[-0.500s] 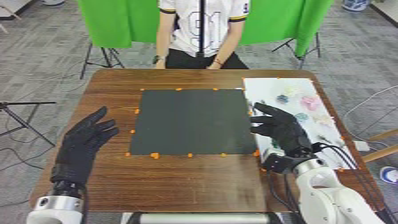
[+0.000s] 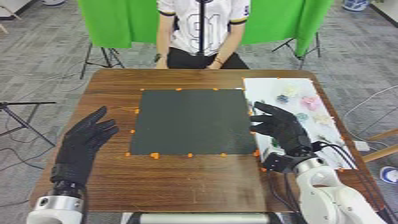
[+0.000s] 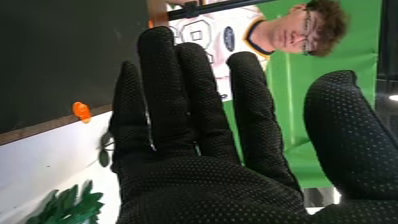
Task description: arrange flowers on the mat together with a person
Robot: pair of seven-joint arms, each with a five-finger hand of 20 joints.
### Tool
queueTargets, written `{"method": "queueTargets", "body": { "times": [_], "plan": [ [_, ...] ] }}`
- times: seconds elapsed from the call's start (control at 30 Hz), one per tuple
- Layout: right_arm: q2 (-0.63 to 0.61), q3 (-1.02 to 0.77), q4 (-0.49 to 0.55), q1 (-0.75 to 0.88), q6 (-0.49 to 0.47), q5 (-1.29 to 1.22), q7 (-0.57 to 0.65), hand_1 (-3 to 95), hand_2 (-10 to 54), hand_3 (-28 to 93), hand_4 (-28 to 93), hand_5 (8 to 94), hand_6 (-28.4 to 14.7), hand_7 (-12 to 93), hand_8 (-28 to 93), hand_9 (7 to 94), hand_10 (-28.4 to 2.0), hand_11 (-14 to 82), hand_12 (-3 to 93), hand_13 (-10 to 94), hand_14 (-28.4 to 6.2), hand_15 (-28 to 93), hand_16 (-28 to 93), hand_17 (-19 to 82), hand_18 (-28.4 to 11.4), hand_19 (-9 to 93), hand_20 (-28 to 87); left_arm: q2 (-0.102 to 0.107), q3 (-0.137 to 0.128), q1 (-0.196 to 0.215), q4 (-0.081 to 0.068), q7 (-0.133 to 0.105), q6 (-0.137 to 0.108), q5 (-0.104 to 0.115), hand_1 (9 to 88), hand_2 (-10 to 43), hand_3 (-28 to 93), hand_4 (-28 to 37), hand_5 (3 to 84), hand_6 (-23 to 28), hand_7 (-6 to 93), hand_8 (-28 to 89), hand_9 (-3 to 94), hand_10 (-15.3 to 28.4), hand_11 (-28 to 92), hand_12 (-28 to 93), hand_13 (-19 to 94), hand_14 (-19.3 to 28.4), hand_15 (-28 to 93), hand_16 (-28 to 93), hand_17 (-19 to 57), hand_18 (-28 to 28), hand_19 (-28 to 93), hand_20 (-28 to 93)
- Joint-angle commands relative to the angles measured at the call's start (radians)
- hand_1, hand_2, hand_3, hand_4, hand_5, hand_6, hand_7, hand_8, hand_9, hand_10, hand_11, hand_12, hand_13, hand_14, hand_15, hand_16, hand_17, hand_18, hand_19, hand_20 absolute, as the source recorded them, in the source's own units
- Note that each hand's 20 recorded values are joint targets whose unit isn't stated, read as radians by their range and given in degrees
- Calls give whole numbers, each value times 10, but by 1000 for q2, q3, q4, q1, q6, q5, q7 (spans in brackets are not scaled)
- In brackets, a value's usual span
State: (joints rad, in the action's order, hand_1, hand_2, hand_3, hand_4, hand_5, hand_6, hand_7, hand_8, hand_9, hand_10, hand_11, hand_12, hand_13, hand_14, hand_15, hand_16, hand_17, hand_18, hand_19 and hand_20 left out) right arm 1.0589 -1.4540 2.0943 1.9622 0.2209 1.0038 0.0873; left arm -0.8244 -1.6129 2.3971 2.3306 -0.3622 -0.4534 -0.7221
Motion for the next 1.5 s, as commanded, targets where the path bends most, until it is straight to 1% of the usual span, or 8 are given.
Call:
{"method": "queueTargets", "body": {
  "times": [0.03, 0.27, 0.37, 0.9, 0.93, 1.1, 1.47, 1.5],
  "plan": [
    [4, -5, 1, 6, -4, 4, -5, 229, 104, 779, -237, 524, 7, 150, -126, 552, -181, 198, 138, 480, -188, 547, 64, 128, -206, 562, 134, -5, 0, 13, -7, -4, 10, -1, 220, 63, 793, -283, 355, 74, 141, -104, 338, 195, 276, 86, 214, 252, 510, -114, -100, 220, 499, 65],
    [6, -7, 3, 11, -6, 5, -3, 228, 104, 781, -237, 524, 7, 151, -126, 552, -181, 196, 138, 479, -189, 546, 68, 127, -206, 562, 134, -10, -1, 16, -6, -1, 11, -6, 220, 64, 793, -283, 356, 75, 141, -103, 339, 197, 279, 89, 218, 256, 525, -110, -99, 218, 504, 68],
    [8, -7, 2, 8, -10, 7, 1, 227, 104, 781, -237, 524, 7, 150, -126, 552, -181, 196, 138, 479, -190, 547, 69, 127, -206, 562, 135, -4, 0, 21, -4, -9, 5, 1, 221, 64, 792, -283, 356, 75, 141, -103, 339, 197, 283, 91, 219, 257, 528, -110, -99, 218, 505, 70],
    [3, -11, 7, 16, -8, 1, -11, 228, 104, 780, -237, 524, 7, 150, -126, 552, -181, 196, 138, 480, -189, 549, 70, 127, -206, 562, 136, -18, -2, 12, -7, 9, 15, -11, 223, 64, 792, -283, 356, 76, 142, -103, 340, 197, 287, 90, 222, 260, 537, -115, -98, 218, 510, 74],
    [8, -13, 6, 13, -16, 3, -5, 228, 104, 780, -237, 524, 7, 150, -126, 552, -181, 196, 138, 480, -189, 549, 70, 127, -206, 562, 136, -13, -1, 18, -4, 1, 7, -5, 223, 64, 792, -283, 356, 77, 142, -103, 340, 197, 287, 90, 222, 260, 537, -115, -98, 218, 509, 74],
    [7, -14, 7, 15, -13, 4, -3, 228, 104, 780, -237, 524, 8, 151, -126, 552, -182, 196, 138, 480, -190, 550, 71, 127, -206, 562, 136, -17, -2, 15, -5, 12, 11, -9, 223, 64, 792, -283, 356, 77, 142, -103, 340, 198, 288, 91, 223, 259, 538, -116, -98, 218, 509, 74],
    [11, -17, 7, 14, -19, 5, -4, 228, 104, 780, -237, 524, 7, 151, -126, 552, -181, 196, 138, 479, -190, 550, 71, 126, -206, 561, 136, -15, -1, 15, -5, 8, 9, -8, 223, 64, 793, -283, 356, 78, 142, -103, 341, 198, 291, 91, 224, 260, 539, -117, -98, 217, 509, 76],
    [13, -18, 8, 15, -20, 7, 1, 228, 104, 780, -237, 524, 7, 151, -126, 552, -181, 196, 138, 479, -190, 550, 71, 126, -206, 561, 136, -19, -4, 19, -3, 13, 10, -11, 223, 63, 793, -283, 356, 78, 143, -103, 341, 198, 292, 92, 224, 260, 539, -117, -97, 217, 509, 76]
  ]
}}
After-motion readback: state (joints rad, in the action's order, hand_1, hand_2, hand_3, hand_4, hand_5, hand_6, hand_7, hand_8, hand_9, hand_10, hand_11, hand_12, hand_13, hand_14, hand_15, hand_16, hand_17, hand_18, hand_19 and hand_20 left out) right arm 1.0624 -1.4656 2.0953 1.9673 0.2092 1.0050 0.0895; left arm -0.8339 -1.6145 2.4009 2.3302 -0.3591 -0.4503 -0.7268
